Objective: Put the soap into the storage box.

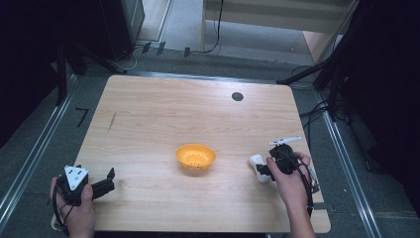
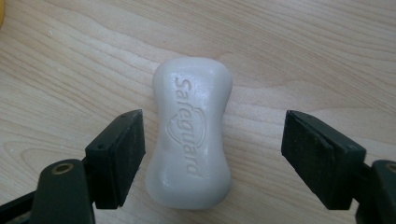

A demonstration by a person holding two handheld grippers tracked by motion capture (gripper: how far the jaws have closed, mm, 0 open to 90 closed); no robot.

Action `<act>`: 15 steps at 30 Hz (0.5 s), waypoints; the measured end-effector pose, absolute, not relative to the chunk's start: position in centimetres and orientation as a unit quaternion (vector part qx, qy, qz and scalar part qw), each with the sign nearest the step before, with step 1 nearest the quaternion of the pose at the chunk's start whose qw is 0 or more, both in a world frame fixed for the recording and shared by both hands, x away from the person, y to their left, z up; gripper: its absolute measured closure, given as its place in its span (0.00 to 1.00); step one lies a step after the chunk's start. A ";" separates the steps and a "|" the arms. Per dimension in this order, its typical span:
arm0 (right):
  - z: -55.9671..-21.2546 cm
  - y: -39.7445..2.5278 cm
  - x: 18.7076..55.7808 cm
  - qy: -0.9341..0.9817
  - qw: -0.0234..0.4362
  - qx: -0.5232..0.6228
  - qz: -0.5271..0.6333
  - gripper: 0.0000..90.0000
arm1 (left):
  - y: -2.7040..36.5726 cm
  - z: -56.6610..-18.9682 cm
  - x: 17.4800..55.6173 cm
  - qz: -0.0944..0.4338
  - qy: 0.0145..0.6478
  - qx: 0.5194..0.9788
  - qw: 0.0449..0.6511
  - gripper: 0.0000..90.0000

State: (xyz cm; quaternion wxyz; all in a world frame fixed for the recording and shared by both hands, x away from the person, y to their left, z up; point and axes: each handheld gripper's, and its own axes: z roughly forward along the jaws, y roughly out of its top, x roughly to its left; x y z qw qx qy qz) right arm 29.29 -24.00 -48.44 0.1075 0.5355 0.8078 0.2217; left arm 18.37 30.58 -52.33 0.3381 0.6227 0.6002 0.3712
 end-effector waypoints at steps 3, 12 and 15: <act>-48.5 -23.7 29.5 0.812 0.104 0.534 0.214 0.25 | 30.6 -52.3 18.4 0.371 0.600 0.622 0.339 0.00; -48.9 -23.0 30.1 0.818 0.102 0.534 0.190 0.25 | 30.6 -52.3 18.4 0.369 0.600 0.623 0.340 0.00; -49.2 -22.8 30.4 0.819 0.096 0.535 0.185 0.27 | 30.6 -52.3 18.4 0.369 0.600 0.623 0.340 0.00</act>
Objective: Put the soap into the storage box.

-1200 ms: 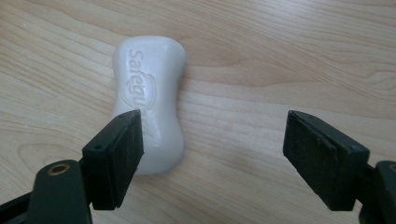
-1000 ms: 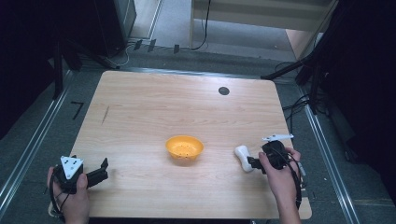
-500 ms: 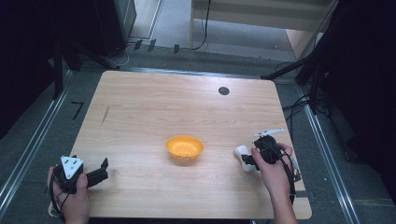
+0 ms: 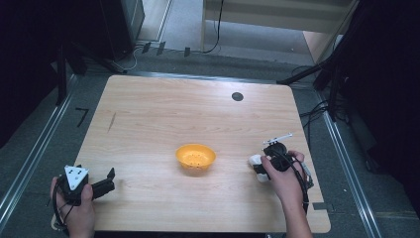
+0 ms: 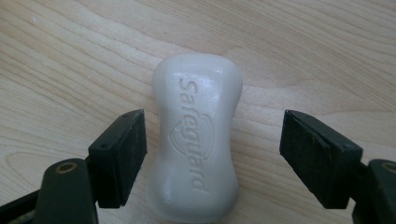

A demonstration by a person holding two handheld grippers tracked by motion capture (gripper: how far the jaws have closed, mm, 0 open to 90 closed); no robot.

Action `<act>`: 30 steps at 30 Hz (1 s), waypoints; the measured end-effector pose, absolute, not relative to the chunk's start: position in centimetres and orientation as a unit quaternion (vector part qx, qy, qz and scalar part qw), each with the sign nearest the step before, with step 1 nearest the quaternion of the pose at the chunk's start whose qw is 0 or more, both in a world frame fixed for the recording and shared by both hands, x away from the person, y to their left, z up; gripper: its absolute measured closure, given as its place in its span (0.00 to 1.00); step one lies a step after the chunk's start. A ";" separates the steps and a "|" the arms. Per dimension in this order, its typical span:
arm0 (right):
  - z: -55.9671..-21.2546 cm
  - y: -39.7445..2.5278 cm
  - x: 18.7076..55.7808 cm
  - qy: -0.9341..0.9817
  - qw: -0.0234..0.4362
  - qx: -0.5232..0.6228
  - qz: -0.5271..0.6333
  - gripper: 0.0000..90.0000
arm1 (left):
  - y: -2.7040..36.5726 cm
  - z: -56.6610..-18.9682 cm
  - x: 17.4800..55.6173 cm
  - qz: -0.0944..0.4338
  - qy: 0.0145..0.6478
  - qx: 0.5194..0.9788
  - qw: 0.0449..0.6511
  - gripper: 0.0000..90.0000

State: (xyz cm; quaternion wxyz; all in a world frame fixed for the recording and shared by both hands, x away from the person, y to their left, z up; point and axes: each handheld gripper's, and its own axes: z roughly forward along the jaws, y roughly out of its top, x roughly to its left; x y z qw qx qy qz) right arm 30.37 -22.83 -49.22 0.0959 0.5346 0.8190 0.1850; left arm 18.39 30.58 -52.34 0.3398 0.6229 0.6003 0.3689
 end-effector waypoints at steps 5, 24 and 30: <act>-49.7 -22.7 30.7 0.822 0.090 0.535 0.173 0.30 | 30.6 -52.3 18.4 0.368 0.600 0.623 0.341 0.00; -51.0 -21.6 31.2 0.841 0.070 0.517 0.143 0.55 | 30.6 -52.3 18.4 0.368 0.598 0.625 0.341 0.00; -51.1 -21.7 31.0 0.839 0.073 0.518 0.150 0.55 | 30.6 -52.3 18.4 0.368 0.597 0.627 0.340 0.00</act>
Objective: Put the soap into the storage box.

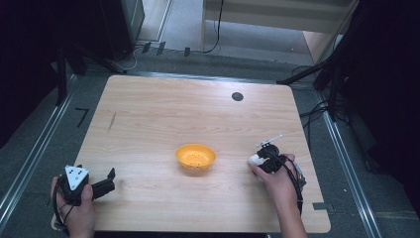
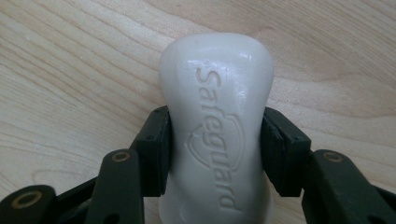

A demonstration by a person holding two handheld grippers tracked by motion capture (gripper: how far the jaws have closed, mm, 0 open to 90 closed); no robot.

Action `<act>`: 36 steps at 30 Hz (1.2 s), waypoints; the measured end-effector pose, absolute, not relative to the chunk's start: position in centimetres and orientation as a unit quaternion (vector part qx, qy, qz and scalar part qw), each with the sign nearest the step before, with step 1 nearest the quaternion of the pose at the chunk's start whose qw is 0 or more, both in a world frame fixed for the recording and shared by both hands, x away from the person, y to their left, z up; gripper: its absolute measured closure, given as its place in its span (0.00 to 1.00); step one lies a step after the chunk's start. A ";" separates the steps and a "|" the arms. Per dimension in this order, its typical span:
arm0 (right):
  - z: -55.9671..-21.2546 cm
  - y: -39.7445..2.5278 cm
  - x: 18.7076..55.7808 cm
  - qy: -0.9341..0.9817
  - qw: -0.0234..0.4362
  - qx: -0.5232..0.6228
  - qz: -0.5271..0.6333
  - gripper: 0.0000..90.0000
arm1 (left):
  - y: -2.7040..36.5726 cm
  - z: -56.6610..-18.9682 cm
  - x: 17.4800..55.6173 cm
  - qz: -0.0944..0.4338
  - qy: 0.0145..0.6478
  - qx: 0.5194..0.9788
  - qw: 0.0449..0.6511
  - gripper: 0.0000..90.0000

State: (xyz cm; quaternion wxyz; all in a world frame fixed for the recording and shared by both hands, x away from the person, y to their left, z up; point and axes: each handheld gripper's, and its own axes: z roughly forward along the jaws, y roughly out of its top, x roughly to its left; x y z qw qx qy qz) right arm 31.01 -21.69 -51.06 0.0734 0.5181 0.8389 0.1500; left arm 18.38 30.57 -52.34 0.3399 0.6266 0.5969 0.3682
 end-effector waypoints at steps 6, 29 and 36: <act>-51.0 -21.7 31.1 0.839 0.070 0.520 0.144 0.56 | 30.6 -52.3 18.4 0.368 0.597 0.627 0.341 0.00; -49.3 -22.2 31.2 0.864 0.057 0.472 0.166 0.57 | 30.6 -52.3 18.5 0.367 0.598 0.626 0.342 0.00; -48.1 -22.0 31.3 0.871 0.061 0.452 0.181 0.57 | 30.5 -52.3 18.5 0.367 0.596 0.627 0.341 0.00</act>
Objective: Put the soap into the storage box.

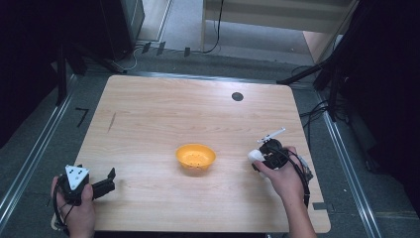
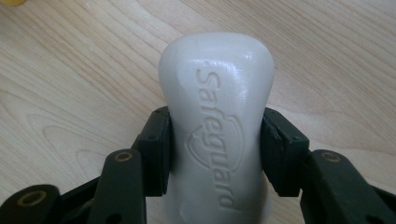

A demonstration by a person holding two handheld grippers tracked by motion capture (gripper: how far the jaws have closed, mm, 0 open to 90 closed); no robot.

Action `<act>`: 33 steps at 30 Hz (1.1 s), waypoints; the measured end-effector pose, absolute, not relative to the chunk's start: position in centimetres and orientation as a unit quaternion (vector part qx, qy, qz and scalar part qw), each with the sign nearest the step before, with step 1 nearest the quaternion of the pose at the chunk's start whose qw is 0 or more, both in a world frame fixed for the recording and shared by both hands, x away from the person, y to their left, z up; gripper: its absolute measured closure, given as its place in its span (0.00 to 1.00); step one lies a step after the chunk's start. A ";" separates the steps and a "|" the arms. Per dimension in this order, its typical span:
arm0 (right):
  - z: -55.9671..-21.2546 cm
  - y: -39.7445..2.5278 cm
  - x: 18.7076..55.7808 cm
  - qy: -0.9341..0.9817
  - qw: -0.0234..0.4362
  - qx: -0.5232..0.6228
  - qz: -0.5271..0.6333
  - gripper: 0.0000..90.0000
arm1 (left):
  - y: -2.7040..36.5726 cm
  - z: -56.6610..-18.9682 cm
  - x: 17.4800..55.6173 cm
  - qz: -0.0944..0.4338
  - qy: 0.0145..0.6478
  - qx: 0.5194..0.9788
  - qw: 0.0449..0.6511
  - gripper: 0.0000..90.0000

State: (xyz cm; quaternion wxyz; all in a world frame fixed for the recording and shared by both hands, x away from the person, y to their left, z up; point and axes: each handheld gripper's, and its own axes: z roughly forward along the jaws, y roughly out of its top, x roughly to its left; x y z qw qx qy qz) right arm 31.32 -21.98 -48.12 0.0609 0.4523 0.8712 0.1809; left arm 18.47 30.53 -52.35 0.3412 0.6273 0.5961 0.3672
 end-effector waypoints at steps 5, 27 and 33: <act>-47.7 -21.5 31.5 0.880 0.064 0.434 0.180 0.57 | 30.5 -52.3 18.5 0.367 0.597 0.626 0.342 0.00; -45.7 -18.7 32.3 0.901 0.066 0.384 0.193 0.56 | 30.6 -52.3 18.5 0.365 0.598 0.626 0.341 0.00; -45.5 -17.9 32.5 0.908 0.068 0.365 0.194 0.56 | 30.6 -52.3 18.5 0.365 0.598 0.626 0.341 0.00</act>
